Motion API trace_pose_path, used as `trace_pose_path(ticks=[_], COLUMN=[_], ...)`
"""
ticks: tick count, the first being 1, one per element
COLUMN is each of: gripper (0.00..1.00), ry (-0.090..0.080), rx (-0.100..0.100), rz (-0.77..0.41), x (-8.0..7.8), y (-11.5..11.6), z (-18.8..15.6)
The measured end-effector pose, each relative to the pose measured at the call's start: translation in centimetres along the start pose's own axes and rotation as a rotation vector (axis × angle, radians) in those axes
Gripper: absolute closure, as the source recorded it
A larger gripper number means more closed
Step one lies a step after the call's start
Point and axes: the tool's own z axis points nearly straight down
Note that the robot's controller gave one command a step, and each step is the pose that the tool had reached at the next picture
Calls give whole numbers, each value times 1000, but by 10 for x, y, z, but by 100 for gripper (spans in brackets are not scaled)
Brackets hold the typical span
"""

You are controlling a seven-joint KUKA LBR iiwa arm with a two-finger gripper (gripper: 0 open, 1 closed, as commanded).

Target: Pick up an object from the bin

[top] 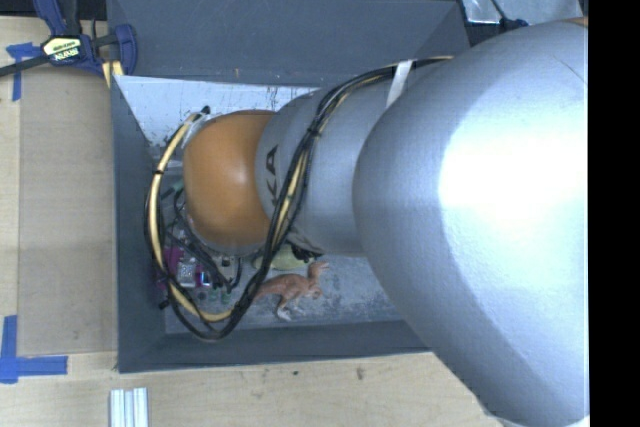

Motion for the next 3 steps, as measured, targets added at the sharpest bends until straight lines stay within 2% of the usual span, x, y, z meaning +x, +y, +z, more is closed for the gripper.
trace_pose_path(ticks=[3], gripper=[100], ry=[0], rx=[0], rz=[0], x=[0], y=[0], z=[0])
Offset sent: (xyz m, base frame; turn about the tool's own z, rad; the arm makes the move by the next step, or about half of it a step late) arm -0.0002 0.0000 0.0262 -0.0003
